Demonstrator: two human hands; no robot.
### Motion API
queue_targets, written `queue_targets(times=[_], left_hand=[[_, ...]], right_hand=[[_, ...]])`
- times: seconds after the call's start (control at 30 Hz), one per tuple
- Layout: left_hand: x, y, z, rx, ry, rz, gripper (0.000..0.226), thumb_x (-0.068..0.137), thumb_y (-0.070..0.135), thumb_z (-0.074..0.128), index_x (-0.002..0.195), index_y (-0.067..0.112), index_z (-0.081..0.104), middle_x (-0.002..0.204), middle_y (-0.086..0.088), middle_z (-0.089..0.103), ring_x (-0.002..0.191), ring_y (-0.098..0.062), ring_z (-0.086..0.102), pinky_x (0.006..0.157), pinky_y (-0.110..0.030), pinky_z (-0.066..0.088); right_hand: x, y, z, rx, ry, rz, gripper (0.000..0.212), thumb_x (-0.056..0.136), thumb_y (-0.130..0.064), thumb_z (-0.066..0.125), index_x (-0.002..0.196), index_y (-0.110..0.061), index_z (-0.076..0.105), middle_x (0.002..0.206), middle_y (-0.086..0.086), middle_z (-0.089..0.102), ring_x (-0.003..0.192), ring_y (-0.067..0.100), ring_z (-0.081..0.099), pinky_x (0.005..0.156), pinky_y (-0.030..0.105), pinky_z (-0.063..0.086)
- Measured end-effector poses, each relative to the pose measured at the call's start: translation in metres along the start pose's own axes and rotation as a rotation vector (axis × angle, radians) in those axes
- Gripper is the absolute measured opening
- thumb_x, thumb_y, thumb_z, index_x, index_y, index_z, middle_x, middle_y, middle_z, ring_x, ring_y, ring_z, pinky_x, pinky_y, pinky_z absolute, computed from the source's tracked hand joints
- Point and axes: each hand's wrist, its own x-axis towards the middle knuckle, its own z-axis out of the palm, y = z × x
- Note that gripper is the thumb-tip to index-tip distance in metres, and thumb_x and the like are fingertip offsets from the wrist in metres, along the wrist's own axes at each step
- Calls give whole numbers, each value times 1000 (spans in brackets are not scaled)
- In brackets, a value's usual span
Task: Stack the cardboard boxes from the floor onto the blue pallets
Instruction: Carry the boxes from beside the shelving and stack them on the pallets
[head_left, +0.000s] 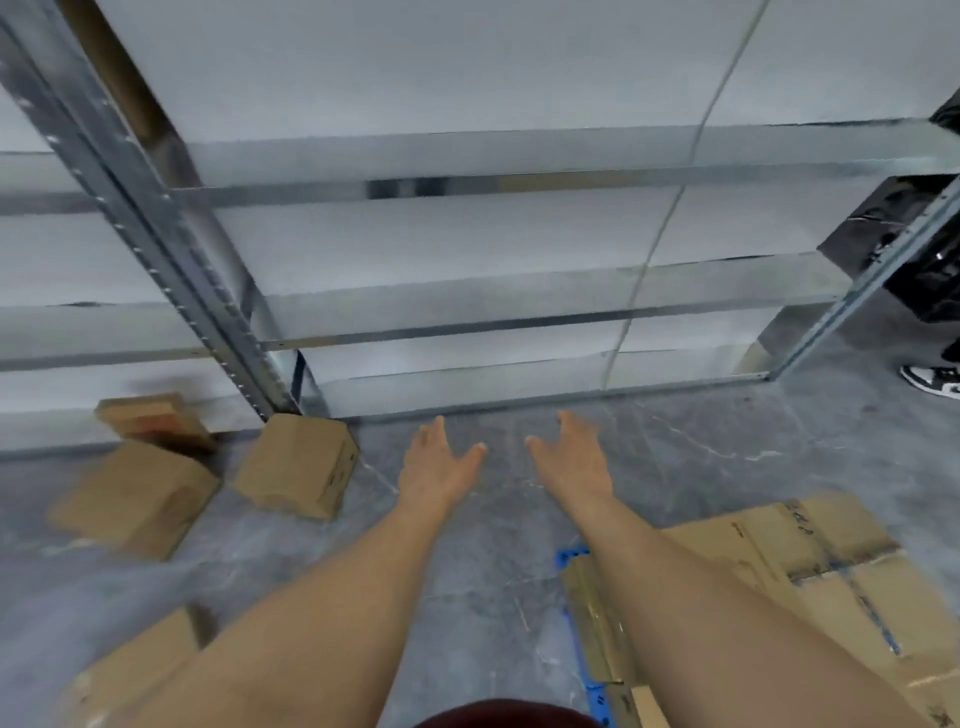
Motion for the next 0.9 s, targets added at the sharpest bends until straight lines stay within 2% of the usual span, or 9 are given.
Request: queue_targets(times=[0.23, 0.4, 0.6, 0.67, 0.77, 0.9], left_hand=[[-11, -83, -83, -19, 158, -89, 71, 89, 50, 50, 142, 5, 32, 151, -16, 26, 138, -29, 25, 111, -39, 26], [-20, -139, -135, -79, 253, -163, 73, 89, 50, 49, 147, 13, 24, 156, -9, 17, 144, -22, 13, 112, -37, 20], [-36, -206, -194, -145, 320, -231, 75, 88, 48, 53, 147, 11, 24, 155, -11, 21, 141, -26, 22, 113, -41, 24], [-42, -228, -209, -188, 360, -280, 80, 87, 47, 54, 149, 12, 17, 156, -8, 16, 143, -23, 17, 115, -38, 20], [-48, -259, -225, -252, 385, -346, 87, 85, 45, 59, 150, 14, 10, 157, -7, 14, 143, -22, 16, 115, -39, 21], [-47, -290, -230, -327, 389, -433, 88, 83, 42, 63, 150, 16, 13, 156, -7, 18, 142, -24, 21, 113, -44, 25]], right_hand=[[-33, -86, 73, -46, -64, -197, 58, 93, -36, 49, 143, -15, 29, 147, 6, 31, 132, 23, 36, 102, 35, 35], [-58, -143, 124, -87, -120, -297, 57, 93, -35, 48, 143, -14, 30, 145, 7, 33, 129, 24, 40, 100, 37, 37], [-91, -196, 198, -124, -220, -384, 57, 92, -36, 49, 141, -14, 30, 143, 8, 35, 127, 24, 40, 97, 36, 38], [-102, -211, 223, -149, -265, -406, 60, 90, -36, 52, 142, -15, 29, 144, 8, 34, 128, 24, 40, 98, 37, 38], [-113, -227, 253, -194, -353, -428, 67, 87, -33, 57, 144, -18, 26, 144, 7, 34, 128, 24, 40, 100, 39, 39], [-111, -242, 284, -260, -424, -453, 73, 87, -30, 59, 147, -17, 20, 147, 7, 29, 131, 25, 37, 102, 38, 36]])
